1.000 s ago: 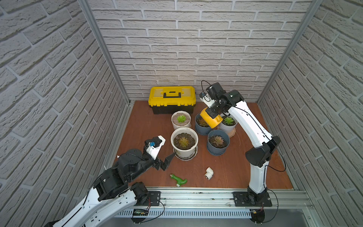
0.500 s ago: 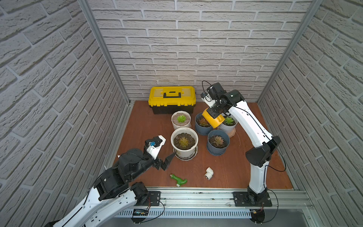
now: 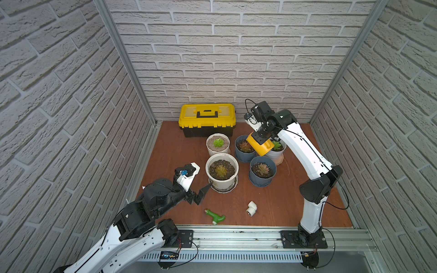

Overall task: Water the succulent around the soil edge
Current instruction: Water the soil of the potted plant with water.

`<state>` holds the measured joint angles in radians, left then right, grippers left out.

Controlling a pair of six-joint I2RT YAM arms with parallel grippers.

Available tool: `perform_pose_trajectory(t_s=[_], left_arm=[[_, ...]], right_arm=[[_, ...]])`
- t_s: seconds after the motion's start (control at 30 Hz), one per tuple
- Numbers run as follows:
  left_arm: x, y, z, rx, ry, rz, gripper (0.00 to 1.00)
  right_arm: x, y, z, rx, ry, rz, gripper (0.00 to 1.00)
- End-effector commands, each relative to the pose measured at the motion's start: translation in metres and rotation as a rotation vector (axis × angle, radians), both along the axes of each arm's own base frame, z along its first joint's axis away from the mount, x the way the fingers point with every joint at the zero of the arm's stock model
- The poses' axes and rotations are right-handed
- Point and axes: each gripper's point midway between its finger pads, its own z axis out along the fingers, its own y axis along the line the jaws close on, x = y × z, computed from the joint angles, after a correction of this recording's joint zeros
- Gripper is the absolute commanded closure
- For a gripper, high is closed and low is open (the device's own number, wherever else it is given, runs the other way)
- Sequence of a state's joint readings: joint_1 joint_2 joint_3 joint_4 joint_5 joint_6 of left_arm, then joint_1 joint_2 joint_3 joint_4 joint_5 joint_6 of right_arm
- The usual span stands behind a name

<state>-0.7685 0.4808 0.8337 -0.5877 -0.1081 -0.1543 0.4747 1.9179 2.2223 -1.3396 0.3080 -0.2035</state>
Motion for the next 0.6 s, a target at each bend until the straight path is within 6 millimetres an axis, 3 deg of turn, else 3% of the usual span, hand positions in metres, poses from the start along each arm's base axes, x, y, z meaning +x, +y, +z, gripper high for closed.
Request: perform_pose_trajectory(t_s=[0.0, 0.57], left_arm=[[0.002, -0.002, 0.002, -0.015, -0.005, 0.002, 0.02], [0.004, -0.001, 0.0, -0.008, -0.001, 0.01, 0.02]], right_arm=[[-0.005, -0.01, 0.025, 0.025, -0.076, -0.034, 0.98], [-0.03, -0.02, 0.022, 0.031, -0.05, -0.033, 0.98]])
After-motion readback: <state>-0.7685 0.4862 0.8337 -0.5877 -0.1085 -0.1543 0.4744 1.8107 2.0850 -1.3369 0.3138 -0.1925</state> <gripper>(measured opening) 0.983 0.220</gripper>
